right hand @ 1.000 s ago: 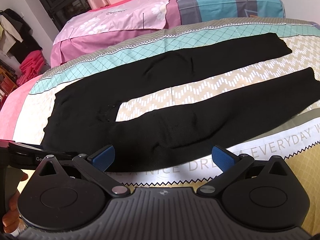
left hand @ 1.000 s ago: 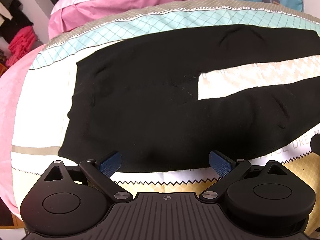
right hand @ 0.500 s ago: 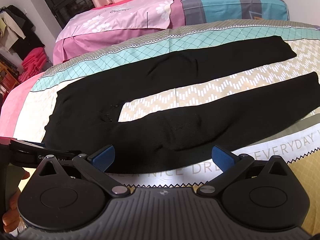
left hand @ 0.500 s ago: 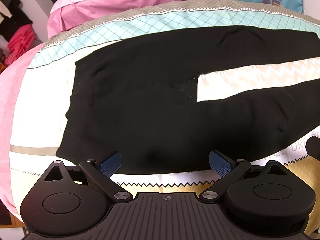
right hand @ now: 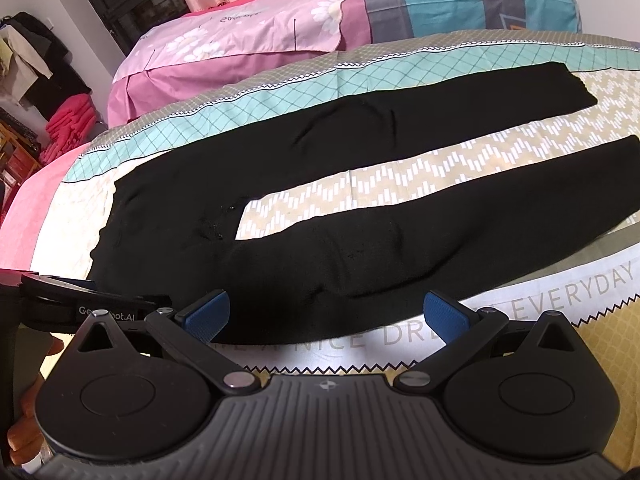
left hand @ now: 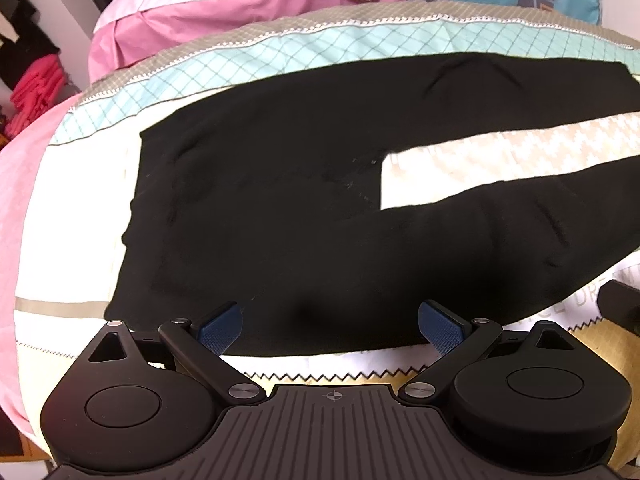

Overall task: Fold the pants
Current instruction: 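Move the right gripper to a trouser leg cuff and close on it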

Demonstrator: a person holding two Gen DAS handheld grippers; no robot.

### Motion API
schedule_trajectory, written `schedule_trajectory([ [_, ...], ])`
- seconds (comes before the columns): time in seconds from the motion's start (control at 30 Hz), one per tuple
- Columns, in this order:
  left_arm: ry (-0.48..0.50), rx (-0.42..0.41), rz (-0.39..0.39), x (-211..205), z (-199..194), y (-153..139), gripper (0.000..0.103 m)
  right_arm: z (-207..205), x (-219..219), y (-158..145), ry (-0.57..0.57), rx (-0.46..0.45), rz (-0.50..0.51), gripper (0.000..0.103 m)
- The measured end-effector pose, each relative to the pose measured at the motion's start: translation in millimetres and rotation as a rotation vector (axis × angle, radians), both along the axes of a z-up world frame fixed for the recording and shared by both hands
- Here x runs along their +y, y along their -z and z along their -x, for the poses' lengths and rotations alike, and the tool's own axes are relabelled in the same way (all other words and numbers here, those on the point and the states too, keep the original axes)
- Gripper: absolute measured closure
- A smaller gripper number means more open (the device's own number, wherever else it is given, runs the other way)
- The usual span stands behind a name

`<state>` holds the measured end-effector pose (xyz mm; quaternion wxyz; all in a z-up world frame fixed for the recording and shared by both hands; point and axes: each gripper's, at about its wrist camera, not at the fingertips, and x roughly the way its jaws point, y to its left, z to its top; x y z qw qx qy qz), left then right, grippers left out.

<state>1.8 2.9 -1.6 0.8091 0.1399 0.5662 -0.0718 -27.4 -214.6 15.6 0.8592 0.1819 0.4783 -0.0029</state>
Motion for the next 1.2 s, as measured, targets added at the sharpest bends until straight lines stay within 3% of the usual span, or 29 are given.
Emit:
schedule_trajectory([
  [0.23,0.008,-0.058,0.077,3,-7,8,0.0,5,-25,16,0.014,-0.021,-0.037,0.0],
  [0.4,-0.103,-0.063,0.072,38,-30,44,0.0,34,-104,48,0.244,0.0,-0.003,0.003],
  [0.43,-0.12,-0.057,0.06,45,-33,51,0.0,40,-121,52,0.301,0.001,0.019,0.01],
  [0.5,-0.156,-0.026,0.035,57,-39,69,0.0,46,-161,64,0.429,0.01,0.054,0.036],
  [0.53,-0.175,-0.003,0.029,63,-42,78,0.0,46,-176,69,0.479,0.02,0.058,0.055],
  [0.57,-0.189,0.014,0.039,68,-43,86,0.0,45,-191,74,0.535,0.024,0.054,0.06],
  [0.63,-0.203,-0.007,0.058,72,-42,90,0.0,42,-214,83,0.621,-0.007,0.017,0.057],
  [0.73,-0.207,-0.012,0.041,68,-43,91,0.0,25,-220,88,0.62,-0.088,0.01,0.028],
  [0.83,-0.214,0.008,0.036,66,-48,91,0.0,4,-218,96,0.599,-0.135,0.051,0.025],
  [0.9,-0.219,0.017,0.032,67,-47,93,0.0,-6,-220,100,0.594,-0.155,0.086,0.037],
  [0.93,-0.22,0.017,0.03,67,-47,94,0.0,-9,-220,100,0.587,-0.155,0.094,0.058],
  [0.97,-0.22,0.017,0.028,67,-49,94,0.0,-10,-221,99,0.566,-0.161,0.09,0.086],
  [1.03,-0.221,0.013,0.026,67,-48,94,0.0,-6,-227,91,0.538,-0.156,0.042,0.092],
  [1.13,-0.222,0.018,0.025,68,-50,94,0.0,34,-237,64,0.609,-0.257,0.023,0.093],
  [1.17,-0.222,0.018,0.027,67,-48,94,0.0,44,-241,65,0.643,-0.247,0.06,0.093],
  [1.2,-0.223,0.018,0.027,67,-49,94,0.0,50,-250,77,0.673,-0.168,0.055,0.093],
])
